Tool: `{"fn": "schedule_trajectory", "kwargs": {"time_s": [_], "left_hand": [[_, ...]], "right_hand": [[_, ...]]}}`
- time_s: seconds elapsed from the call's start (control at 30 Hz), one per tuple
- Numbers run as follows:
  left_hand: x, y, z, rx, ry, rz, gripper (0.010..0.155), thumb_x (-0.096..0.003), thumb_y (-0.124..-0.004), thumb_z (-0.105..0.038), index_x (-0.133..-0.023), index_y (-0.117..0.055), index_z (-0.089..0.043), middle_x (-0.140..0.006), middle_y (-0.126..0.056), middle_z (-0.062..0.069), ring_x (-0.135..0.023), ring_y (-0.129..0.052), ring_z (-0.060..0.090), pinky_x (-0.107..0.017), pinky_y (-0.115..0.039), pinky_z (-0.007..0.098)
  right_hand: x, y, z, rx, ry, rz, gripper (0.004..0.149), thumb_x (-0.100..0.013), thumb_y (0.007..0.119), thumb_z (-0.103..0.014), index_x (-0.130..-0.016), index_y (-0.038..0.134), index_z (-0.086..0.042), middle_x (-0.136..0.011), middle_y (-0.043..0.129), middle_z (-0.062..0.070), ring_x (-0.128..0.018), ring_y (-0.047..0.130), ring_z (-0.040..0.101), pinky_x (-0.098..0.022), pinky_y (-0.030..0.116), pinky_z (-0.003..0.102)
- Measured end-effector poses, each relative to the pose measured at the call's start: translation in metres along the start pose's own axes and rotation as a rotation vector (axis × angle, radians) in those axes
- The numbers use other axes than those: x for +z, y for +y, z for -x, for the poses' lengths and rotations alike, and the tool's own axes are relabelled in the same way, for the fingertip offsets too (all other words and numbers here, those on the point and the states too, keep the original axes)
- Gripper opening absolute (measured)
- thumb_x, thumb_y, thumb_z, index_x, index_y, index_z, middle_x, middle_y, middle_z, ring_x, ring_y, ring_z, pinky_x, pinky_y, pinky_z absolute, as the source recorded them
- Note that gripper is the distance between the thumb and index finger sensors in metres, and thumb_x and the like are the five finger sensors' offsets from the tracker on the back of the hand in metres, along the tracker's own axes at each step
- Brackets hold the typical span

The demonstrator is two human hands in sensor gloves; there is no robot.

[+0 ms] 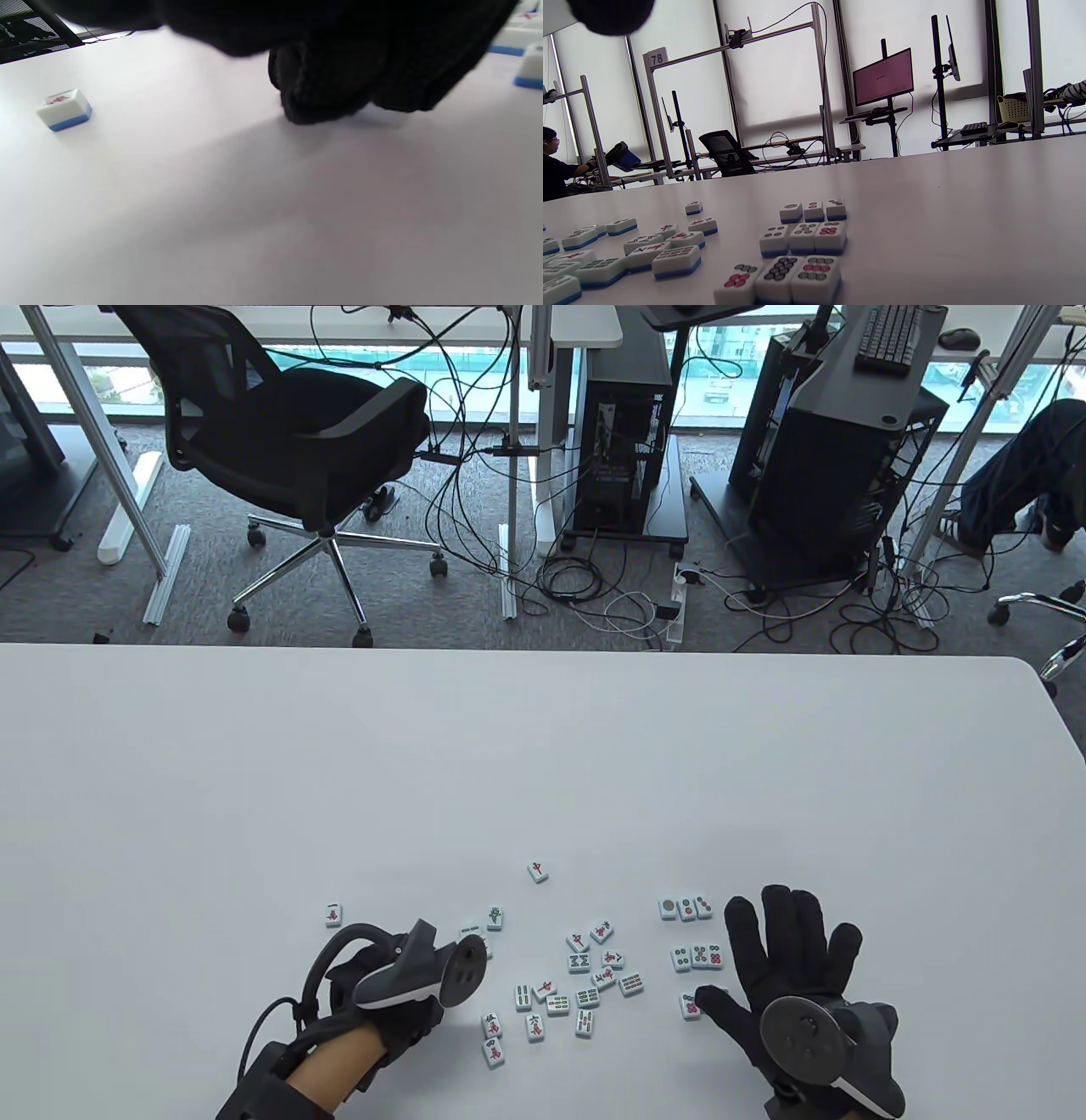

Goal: Mahjong suit sorting

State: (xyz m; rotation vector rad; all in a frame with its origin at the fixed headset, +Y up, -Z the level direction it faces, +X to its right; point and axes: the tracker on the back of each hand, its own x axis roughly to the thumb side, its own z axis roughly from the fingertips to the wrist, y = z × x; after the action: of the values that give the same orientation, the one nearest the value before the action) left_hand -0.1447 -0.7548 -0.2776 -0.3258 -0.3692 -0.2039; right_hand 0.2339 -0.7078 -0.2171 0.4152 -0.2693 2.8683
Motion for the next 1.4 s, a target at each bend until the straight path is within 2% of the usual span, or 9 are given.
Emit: {"fn": "schedule_trajectory", "kwargs": {"time_s": [0.13, 0.2, 0.37, 0.57, 0.87, 1.2, 1.4], "left_hand": [[0.003, 0.03, 0.049, 0.086, 0.102, -0.129, 0.061, -0.0284, -0.095, -0.048, -0.08, -0.086, -0.018, -0.036, -0.101, -0.013, -0.009, -0.093, 0.005, -0.021, -0.085, 0.034], [0.003, 0.037, 0.07, 0.121, 0.153, -0.142, 0.061, -0.0284, -0.096, -0.047, -0.081, -0.086, -0.018, -0.035, -0.101, -0.012, -0.008, -0.092, 0.006, -0.021, -0.085, 0.035], [-0.006, 0.028, 0.104, 0.113, 0.243, -0.106, 0.06, -0.0285, -0.096, -0.046, -0.081, -0.086, -0.02, -0.036, -0.101, -0.011, -0.008, -0.092, 0.006, -0.021, -0.085, 0.035], [-0.023, 0.003, 0.108, 0.082, 0.261, -0.06, 0.059, -0.0287, -0.095, -0.046, -0.081, -0.086, -0.021, -0.035, -0.101, -0.011, -0.008, -0.091, 0.006, -0.02, -0.085, 0.034], [-0.03, -0.012, 0.106, 0.007, 0.279, -0.005, 0.056, -0.0292, -0.095, -0.046, -0.08, -0.088, -0.022, -0.035, -0.1, -0.012, -0.007, -0.091, 0.005, -0.02, -0.084, 0.034], [-0.026, -0.013, 0.102, -0.038, 0.293, 0.03, 0.062, -0.0301, -0.093, -0.049, -0.085, -0.083, -0.023, -0.039, -0.1, -0.013, -0.01, -0.092, 0.005, -0.023, -0.084, 0.034], [-0.017, -0.006, 0.097, -0.049, 0.296, -0.01, 0.066, -0.0296, -0.092, -0.05, -0.089, -0.079, -0.024, -0.04, -0.1, -0.013, -0.011, -0.093, 0.005, -0.023, -0.084, 0.034]], "right_hand": [[0.0, -0.001, 0.001, -0.011, 0.004, 0.006, 0.086, -0.047, 0.059, -0.064, -0.109, 0.012, -0.029, -0.115, 0.004, 0.016, -0.102, 0.002, 0.044, -0.066, 0.011, 0.076], [0.0, 0.0, 0.001, -0.014, 0.004, 0.006, 0.086, -0.047, 0.06, -0.064, -0.109, 0.012, -0.029, -0.115, 0.004, 0.016, -0.102, 0.002, 0.044, -0.066, 0.011, 0.076], [0.0, 0.0, 0.001, -0.009, 0.0, 0.001, 0.086, -0.047, 0.06, -0.064, -0.109, 0.012, -0.029, -0.115, 0.004, 0.016, -0.102, 0.003, 0.044, -0.066, 0.011, 0.076], [0.0, 0.0, 0.001, -0.005, 0.002, -0.006, 0.086, -0.047, 0.06, -0.064, -0.109, 0.012, -0.029, -0.115, 0.005, 0.016, -0.102, 0.003, 0.044, -0.066, 0.011, 0.076], [-0.001, 0.001, 0.0, -0.002, 0.001, -0.017, 0.086, -0.047, 0.06, -0.064, -0.109, 0.013, -0.029, -0.115, 0.005, 0.016, -0.102, 0.003, 0.045, -0.066, 0.012, 0.077], [-0.001, 0.002, -0.001, -0.006, -0.004, -0.025, 0.086, -0.047, 0.06, -0.064, -0.109, 0.013, -0.029, -0.115, 0.005, 0.016, -0.102, 0.003, 0.045, -0.066, 0.012, 0.076], [-0.001, 0.002, -0.001, -0.006, -0.006, -0.025, 0.086, -0.047, 0.06, -0.064, -0.109, 0.013, -0.029, -0.115, 0.005, 0.016, -0.102, 0.003, 0.045, -0.066, 0.012, 0.077]]}}
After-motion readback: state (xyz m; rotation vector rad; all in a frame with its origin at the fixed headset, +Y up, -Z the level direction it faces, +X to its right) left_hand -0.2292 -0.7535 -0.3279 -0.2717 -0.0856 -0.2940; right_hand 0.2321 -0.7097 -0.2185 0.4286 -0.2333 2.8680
